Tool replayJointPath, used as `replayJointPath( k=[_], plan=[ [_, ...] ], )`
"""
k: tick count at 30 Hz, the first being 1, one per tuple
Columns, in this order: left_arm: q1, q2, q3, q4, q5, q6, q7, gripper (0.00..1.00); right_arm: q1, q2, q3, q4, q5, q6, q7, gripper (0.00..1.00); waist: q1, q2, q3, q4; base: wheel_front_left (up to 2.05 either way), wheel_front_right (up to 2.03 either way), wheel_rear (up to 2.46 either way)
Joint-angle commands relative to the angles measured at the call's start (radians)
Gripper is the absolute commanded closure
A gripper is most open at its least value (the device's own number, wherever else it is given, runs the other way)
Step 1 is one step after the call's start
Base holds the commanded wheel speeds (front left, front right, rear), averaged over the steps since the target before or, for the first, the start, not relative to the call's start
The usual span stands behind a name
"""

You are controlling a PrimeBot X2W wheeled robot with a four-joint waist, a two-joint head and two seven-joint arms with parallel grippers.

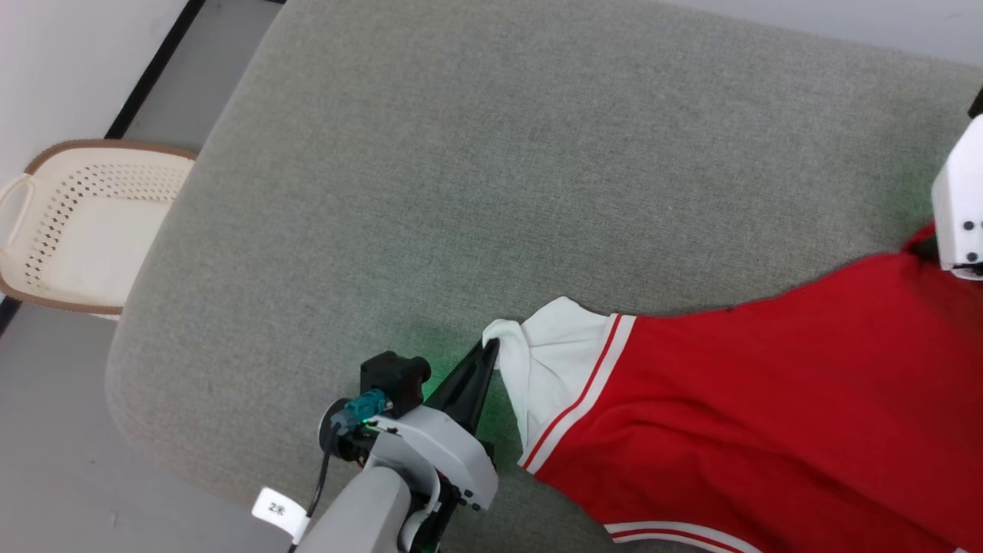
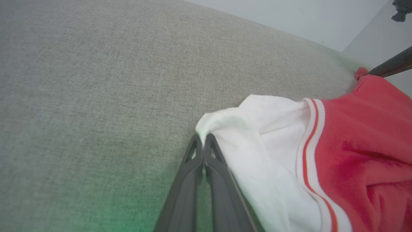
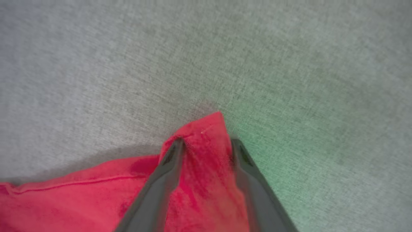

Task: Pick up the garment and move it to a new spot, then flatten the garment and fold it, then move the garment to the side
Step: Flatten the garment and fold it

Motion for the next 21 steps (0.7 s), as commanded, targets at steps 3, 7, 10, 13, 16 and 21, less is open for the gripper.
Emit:
replayJointPath(
  k=[3,7,10,13,16,21],
  plan=[
    [-0.005,0.000,0.010,0.007,-0.003,0.000,0.000,1.00,0.015,0.035,0.011,0.032,-0.011,0.001,0.016,1.00,0.0000,0.0000,-0.009,-0.007,0.00,0.00,0.00],
    [-0.001,0.000,0.021,0.011,0.003,0.000,0.000,1.00,-0.005,0.037,0.004,0.032,-0.015,0.000,-0.005,1.00,0.0000,0.0000,-0.022,-0.020,0.00,0.00,0.00],
    [-0.003,0.004,0.022,0.015,0.006,0.000,0.000,1.00,-0.022,0.041,-0.002,0.027,-0.015,0.000,-0.032,1.00,0.0000,0.0000,-0.034,-0.034,0.00,0.00,0.00],
    [-0.026,0.019,0.008,0.029,-0.003,0.000,0.000,1.00,-0.034,0.050,-0.007,0.009,-0.007,0.000,-0.076,1.00,0.0000,0.0000,-0.053,-0.048,0.00,0.00,0.00],
    [-0.063,0.053,-0.012,0.044,-0.018,0.000,0.005,1.00,-0.039,0.057,-0.003,-0.009,0.000,0.000,-0.123,1.00,0.0000,0.0000,-0.082,-0.068,0.00,0.00,0.00],
    [-0.179,0.134,-0.048,0.054,-0.072,0.000,0.078,1.00,-0.048,0.063,0.007,-0.040,0.026,0.000,-0.207,1.00,0.0000,0.0000,-0.143,-0.106,0.00,0.00,0.00]
  ],
)
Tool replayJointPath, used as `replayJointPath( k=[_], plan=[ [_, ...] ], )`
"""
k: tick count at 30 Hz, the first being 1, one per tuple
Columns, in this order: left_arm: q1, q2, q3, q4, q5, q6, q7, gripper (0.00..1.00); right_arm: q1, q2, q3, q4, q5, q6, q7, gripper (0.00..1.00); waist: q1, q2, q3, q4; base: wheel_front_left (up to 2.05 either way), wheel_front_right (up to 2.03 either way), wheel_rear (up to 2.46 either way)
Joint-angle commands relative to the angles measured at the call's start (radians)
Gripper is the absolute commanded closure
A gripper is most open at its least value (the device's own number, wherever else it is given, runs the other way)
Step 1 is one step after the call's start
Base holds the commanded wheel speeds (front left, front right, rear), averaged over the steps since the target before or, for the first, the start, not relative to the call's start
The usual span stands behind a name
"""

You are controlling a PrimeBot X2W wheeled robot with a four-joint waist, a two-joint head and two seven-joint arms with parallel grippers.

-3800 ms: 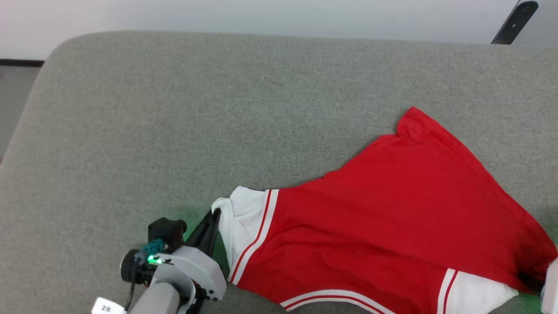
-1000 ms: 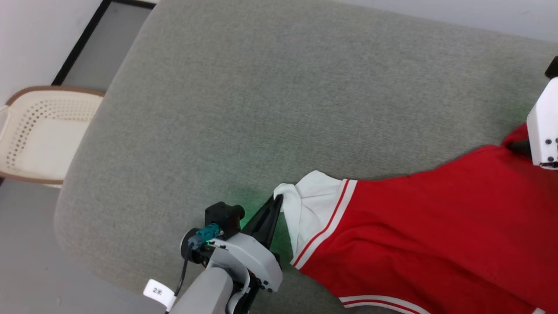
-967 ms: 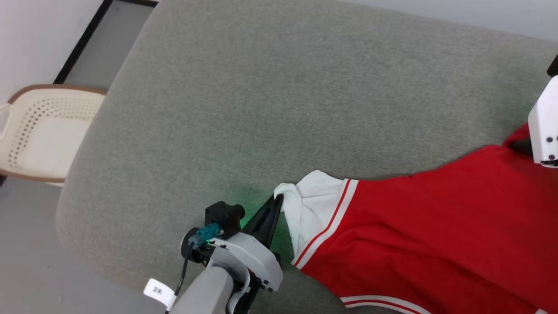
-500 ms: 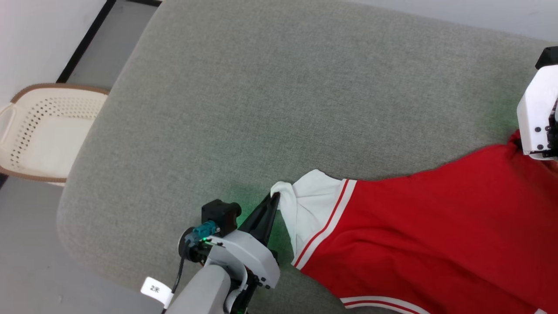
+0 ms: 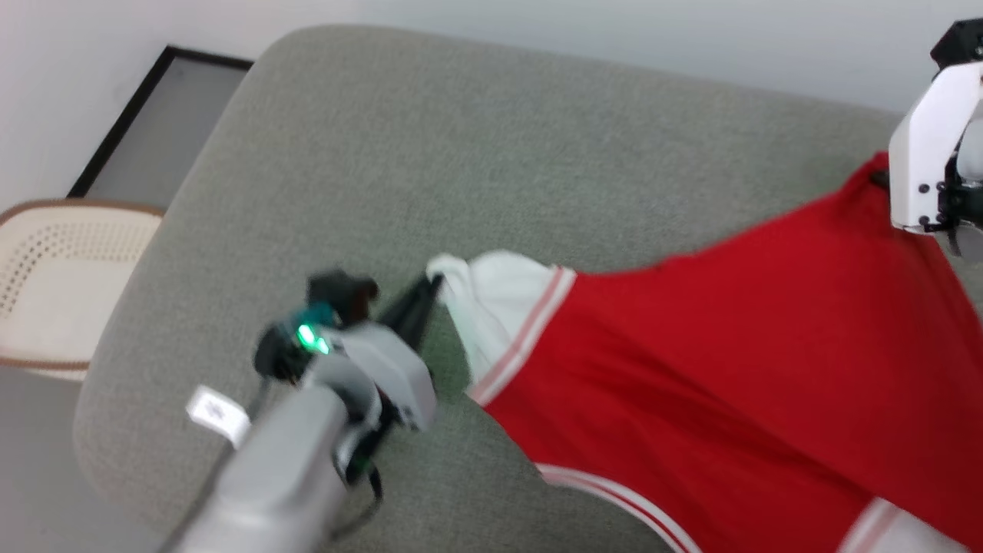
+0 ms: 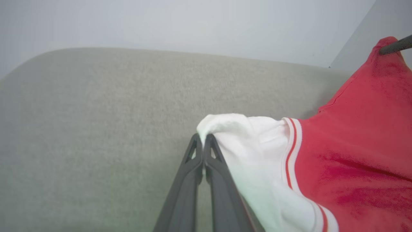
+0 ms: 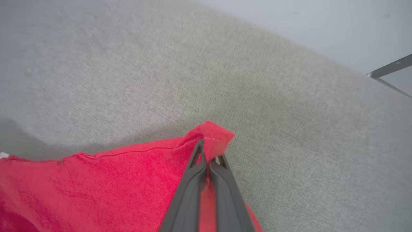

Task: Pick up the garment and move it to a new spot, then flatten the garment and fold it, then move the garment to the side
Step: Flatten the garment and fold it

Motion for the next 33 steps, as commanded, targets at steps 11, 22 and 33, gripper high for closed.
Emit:
replayJointPath(
  k=[11,22,33],
  plan=[
    [-0.381,0.226,-0.068,0.015,-0.100,0.002,0.254,1.00,-0.088,-0.002,0.085,-0.088,-0.015,0.000,-0.262,1.00,0.0000,0.0000,-0.148,-0.160,0.00,0.00,0.00],
    [-0.674,0.303,-0.105,0.146,-0.120,0.002,0.293,1.00,-0.184,0.002,0.131,-0.034,-0.053,0.000,-0.499,1.00,0.0000,0.0000,-0.194,-0.295,0.00,0.00,0.00],
    [-0.851,0.342,-0.144,0.263,-0.164,0.003,0.290,1.00,-0.227,-0.014,0.141,0.001,0.026,-0.002,-0.539,1.00,0.0000,0.0000,-0.210,-0.371,0.00,0.00,0.00]
  ],
)
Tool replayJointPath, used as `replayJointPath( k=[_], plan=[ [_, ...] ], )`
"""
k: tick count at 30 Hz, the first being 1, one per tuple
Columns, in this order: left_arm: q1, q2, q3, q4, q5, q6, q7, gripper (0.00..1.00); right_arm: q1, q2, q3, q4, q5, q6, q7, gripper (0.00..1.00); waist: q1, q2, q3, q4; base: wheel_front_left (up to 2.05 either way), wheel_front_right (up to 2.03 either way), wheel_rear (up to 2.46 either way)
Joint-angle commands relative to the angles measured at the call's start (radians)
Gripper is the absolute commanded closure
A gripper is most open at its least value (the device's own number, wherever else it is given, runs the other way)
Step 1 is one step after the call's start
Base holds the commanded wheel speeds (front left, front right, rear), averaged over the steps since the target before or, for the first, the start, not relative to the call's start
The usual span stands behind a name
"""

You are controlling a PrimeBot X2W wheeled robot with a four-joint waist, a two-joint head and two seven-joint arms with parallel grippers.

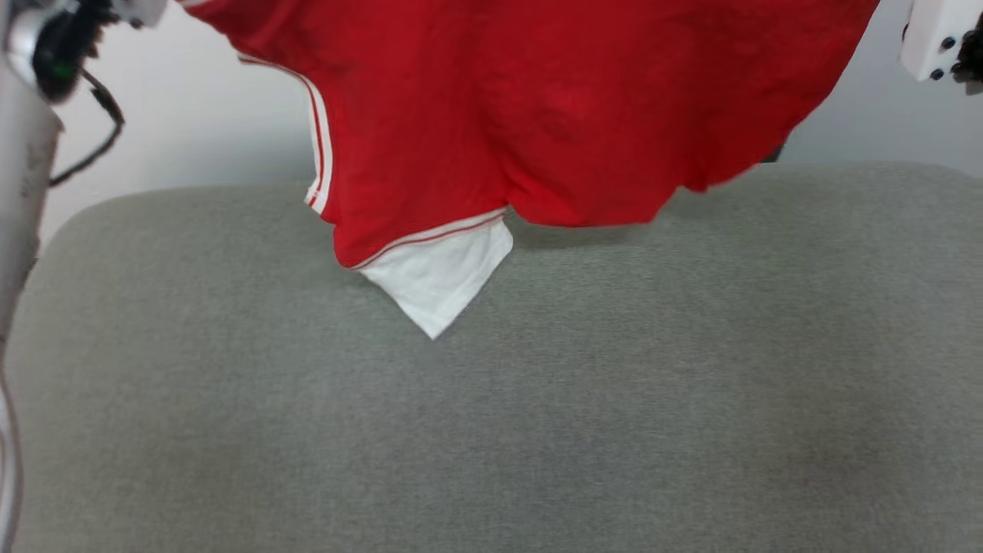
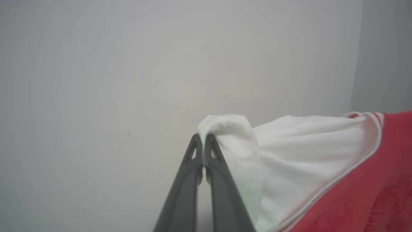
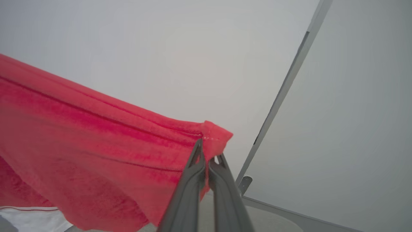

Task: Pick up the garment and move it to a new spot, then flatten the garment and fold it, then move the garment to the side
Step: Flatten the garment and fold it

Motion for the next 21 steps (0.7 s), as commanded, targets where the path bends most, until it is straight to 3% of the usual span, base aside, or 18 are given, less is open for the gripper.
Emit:
replayJointPath(
  k=[1,8,14,21],
  plan=[
    [-0.032,0.025,0.001,0.032,-0.009,0.005,0.005,1.00,-0.013,-0.028,0.001,0.012,0.012,-0.003,-0.006,1.00,0.0000,0.0000,0.000,-0.026,0.00,0.00,0.00],
    [-0.110,0.019,-0.001,0.103,-0.005,0.012,-0.005,1.00,-0.047,-0.018,-0.004,0.030,0.038,-0.004,-0.023,1.00,0.0000,0.0000,0.069,-0.038,0.00,0.00,0.00],
    [-0.208,-0.003,0.001,0.155,0.007,0.038,-0.044,1.00,-0.127,0.022,-0.008,0.079,0.006,-0.004,-0.087,1.00,0.0000,0.0000,0.204,-0.045,0.00,0.00,0.00],
    [-0.382,-0.024,-0.003,0.177,0.043,0.063,-0.139,1.00,-0.277,0.088,-0.049,0.174,-0.070,-0.003,-0.287,1.00,0.0000,0.0000,0.410,-0.051,0.00,0.00,0.00]
  ],
)
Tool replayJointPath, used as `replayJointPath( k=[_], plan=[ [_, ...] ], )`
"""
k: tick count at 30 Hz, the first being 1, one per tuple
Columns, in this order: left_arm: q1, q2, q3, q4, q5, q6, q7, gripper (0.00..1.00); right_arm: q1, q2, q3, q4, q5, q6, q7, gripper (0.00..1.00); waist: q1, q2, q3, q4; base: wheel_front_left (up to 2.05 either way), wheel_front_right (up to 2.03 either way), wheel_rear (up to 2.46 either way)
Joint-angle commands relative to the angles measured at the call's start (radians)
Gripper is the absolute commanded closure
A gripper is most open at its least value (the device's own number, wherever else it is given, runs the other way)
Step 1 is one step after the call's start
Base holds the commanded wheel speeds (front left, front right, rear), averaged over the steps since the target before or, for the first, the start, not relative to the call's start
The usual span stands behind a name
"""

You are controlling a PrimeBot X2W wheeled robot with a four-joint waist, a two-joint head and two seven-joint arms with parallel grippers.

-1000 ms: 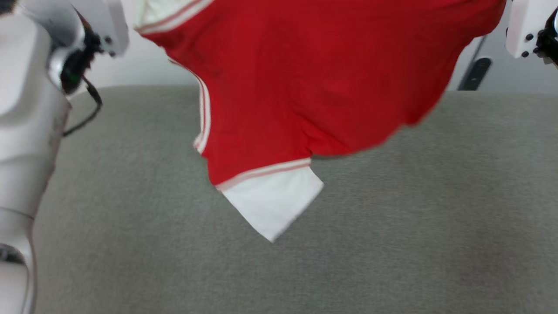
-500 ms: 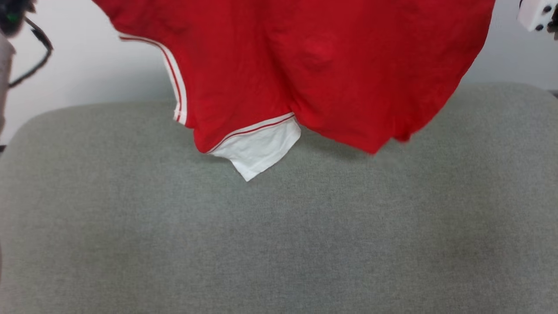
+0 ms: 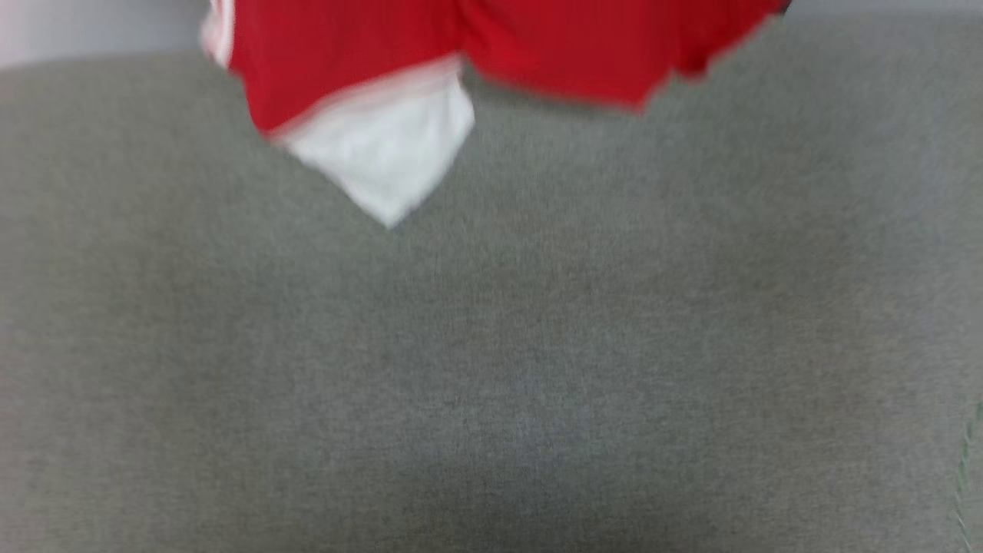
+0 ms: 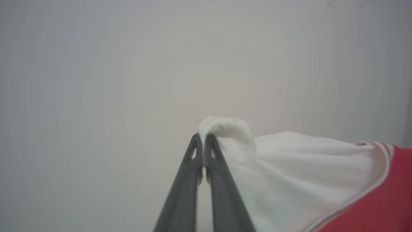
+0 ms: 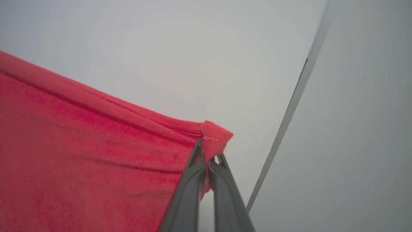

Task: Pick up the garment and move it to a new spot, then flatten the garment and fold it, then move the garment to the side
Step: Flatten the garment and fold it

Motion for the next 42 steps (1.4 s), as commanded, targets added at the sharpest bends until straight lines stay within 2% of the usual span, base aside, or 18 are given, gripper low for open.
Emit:
replayJointPath(
  k=[1,6,10,13,17,20,24,26,30,33,37,42],
  plan=[
    [-0.043,0.008,-0.002,0.005,0.017,0.013,-0.037,1.00,-0.031,0.005,-0.012,0.035,-0.030,-0.004,-0.049,1.00,0.0000,-0.0001,0.178,-0.008,0.00,0.00,0.00],
    [-0.190,-0.008,-0.013,0.005,0.058,0.018,-0.153,1.00,-0.150,0.039,-0.075,0.149,-0.116,-0.004,-0.202,1.00,0.0000,-0.0001,0.301,0.002,0.00,0.00,0.00],
    [-0.304,-0.024,-0.011,-0.017,0.080,0.011,-0.211,1.00,-0.227,0.022,-0.152,0.177,-0.205,-0.004,-0.226,1.00,0.0000,-0.0001,0.395,0.029,0.00,0.00,0.00],
    [-0.352,-0.040,0.008,-0.030,0.075,0.006,-0.224,1.00,-0.236,0.017,-0.245,0.146,-0.284,-0.004,-0.226,1.00,0.0000,-0.0001,0.455,0.051,0.00,0.00,0.00],
    [-0.317,-0.034,0.047,-0.092,0.088,0.004,-0.228,1.00,-0.181,0.068,-0.346,0.112,-0.386,-0.004,-0.226,1.00,0.0000,-0.0001,0.485,0.065,0.00,0.00,0.00],
    [-0.227,-0.023,0.076,-0.144,0.103,-0.007,-0.228,1.00,-0.140,0.100,-0.398,0.101,-0.438,-0.004,-0.227,1.00,0.0000,-0.0001,0.476,0.076,0.00,0.00,0.00],
    [-0.088,-0.014,0.130,-0.208,0.095,-0.026,-0.229,1.00,-0.085,0.133,-0.401,0.101,-0.472,-0.003,-0.227,1.00,0.0000,-0.0001,0.429,0.094,0.00,0.00,0.00],
    [0.000,-0.015,0.135,-0.220,0.097,-0.036,-0.227,1.00,-0.046,0.148,-0.384,0.108,-0.450,-0.003,-0.225,1.00,0.0000,-0.0001,0.394,0.100,0.00,0.00,0.00],
    [0.159,-0.008,0.127,-0.260,0.084,-0.048,-0.227,1.00,0.035,0.114,-0.302,0.092,-0.407,-0.003,-0.218,1.00,0.0000,-0.0001,0.314,0.118,0.00,0.00,0.00],
    [0.330,0.008,0.101,-0.292,0.069,-0.049,-0.227,1.00,0.149,0.094,-0.228,0.053,-0.334,-0.003,-0.197,1.00,0.0000,-0.0001,0.228,0.120,0.00,0.00,0.00],
    [0.538,0.042,0.044,-0.361,0.026,-0.048,-0.228,1.00,0.326,0.033,-0.130,-0.056,-0.191,-0.003,-0.116,1.00,0.0000,-0.0001,0.124,0.122,0.00,0.00,0.00],
    [0.794,0.097,0.024,-0.466,-0.020,-0.048,-0.227,1.00,0.568,-0.114,-0.044,-0.261,-0.016,-0.003,-0.016,1.00,0.0000,-0.0001,0.032,0.124,0.00,0.00,0.00]
  ],
)
